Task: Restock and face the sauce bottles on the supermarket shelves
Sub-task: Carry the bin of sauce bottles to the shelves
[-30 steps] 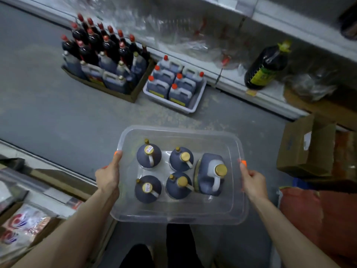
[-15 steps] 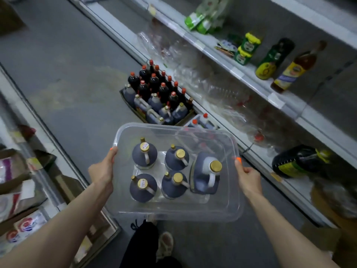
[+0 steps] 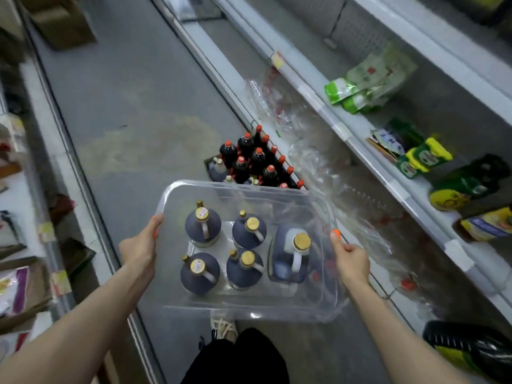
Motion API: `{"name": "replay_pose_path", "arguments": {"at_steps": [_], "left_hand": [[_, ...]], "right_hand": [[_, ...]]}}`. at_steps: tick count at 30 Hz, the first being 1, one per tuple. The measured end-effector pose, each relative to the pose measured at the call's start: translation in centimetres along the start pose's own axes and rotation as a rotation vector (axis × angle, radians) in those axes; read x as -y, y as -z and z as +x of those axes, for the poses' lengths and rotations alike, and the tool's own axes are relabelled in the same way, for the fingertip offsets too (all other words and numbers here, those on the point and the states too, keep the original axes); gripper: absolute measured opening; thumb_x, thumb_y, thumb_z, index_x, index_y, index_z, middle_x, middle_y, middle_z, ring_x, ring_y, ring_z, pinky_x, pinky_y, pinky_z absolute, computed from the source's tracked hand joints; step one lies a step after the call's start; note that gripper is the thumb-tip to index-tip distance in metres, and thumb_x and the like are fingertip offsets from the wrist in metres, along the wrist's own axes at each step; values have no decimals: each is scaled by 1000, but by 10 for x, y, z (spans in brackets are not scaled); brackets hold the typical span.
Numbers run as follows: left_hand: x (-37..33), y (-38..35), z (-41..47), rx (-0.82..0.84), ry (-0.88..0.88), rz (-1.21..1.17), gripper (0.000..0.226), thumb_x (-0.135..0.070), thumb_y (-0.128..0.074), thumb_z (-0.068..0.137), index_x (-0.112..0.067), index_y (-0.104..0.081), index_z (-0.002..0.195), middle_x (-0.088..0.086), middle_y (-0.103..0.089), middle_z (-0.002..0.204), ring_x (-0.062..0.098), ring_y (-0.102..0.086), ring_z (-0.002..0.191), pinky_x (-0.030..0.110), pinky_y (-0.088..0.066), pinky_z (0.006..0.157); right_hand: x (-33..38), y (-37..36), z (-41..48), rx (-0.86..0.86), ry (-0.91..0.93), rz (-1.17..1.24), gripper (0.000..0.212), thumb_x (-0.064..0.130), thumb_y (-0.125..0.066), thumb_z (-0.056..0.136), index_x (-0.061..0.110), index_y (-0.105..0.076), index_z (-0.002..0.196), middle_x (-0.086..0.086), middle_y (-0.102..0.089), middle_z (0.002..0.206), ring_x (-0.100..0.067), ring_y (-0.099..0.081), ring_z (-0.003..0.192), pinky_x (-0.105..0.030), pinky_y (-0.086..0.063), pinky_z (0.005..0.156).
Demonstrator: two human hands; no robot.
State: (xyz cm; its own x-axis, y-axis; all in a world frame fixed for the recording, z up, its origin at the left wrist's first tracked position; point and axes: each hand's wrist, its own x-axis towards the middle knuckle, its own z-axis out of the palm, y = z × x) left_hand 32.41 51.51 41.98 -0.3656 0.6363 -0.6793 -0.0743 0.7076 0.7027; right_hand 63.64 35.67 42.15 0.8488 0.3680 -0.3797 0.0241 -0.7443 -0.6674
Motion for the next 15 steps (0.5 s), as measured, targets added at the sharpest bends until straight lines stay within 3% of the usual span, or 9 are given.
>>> {"name": "replay_pose_path", "arguments": {"at_steps": [3, 10, 13, 15], "left_hand": [[-34, -21, 32, -30, 19, -43, 38, -43, -80, 70, -10, -62, 73, 2, -62, 73, 18, -55, 59, 26, -42, 58], [-106, -62, 101, -99, 44, -65, 36, -43, -78, 74, -12, -60, 70, -2, -60, 72, 18, -46, 52, 26, -35, 49], [-139, -76, 136, -130, 68, -84, 39, -46, -80, 70, -11, -62, 70, -1, -61, 74, 16, -46, 53, 25, -35, 50], [-161, -82, 158, -147, 80, -91, 39, -47, -81, 69, -12, -64, 72, -1, -63, 75, 15, -46, 54, 25, -36, 51]], "right_hand": [[49, -30, 34, 24, 10, -19, 59, 52, -59, 88, 16, -39, 47, -3, -42, 52, -26, -42, 61, -34, -33, 63], [146, -103, 105, 132, 31, -62, 48, 53, -60, 87, 7, -64, 71, -8, -60, 72, -27, -53, 77, -37, -40, 75], [191, -135, 126, 178, 36, -83, 52, 51, -58, 89, 16, -44, 53, -2, -43, 55, -24, -44, 63, -35, -33, 65], [218, -155, 137, 192, 35, -101, 53, 51, -57, 89, 18, -38, 52, -1, -40, 53, -22, -40, 58, -34, -32, 60]]}}
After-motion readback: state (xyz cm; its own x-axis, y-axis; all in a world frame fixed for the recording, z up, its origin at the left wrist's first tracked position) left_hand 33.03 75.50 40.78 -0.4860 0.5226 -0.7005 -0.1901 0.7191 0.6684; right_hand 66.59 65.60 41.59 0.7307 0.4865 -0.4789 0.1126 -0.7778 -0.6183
